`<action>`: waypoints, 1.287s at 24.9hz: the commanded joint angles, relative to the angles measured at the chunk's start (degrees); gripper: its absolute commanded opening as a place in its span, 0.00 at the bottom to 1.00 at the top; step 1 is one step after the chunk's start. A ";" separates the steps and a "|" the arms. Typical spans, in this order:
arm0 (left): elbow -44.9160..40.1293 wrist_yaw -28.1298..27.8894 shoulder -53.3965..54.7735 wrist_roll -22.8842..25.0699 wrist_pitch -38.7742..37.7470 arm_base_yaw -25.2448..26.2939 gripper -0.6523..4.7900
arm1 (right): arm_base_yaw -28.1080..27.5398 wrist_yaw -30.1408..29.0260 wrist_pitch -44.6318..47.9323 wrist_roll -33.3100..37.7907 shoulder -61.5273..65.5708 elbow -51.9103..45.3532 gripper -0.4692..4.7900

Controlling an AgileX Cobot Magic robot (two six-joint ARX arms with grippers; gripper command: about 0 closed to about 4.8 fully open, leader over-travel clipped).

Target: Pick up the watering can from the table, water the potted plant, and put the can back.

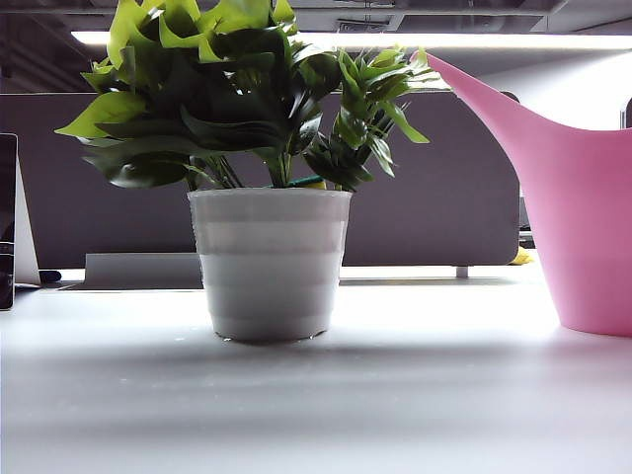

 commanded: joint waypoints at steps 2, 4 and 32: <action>0.07 -0.09 0.07 -0.15 0.42 0.02 0.11 | 2.80 0.26 -0.85 -2.36 -6.51 -2.32 0.07; 0.07 -0.09 0.07 -0.15 0.42 0.02 0.11 | 5.29 0.50 -2.43 -4.37 -8.68 -2.36 0.07; 0.07 -0.09 0.07 -0.17 0.42 0.02 0.11 | 10.82 5.16 -4.35 -5.70 -11.30 -2.38 0.07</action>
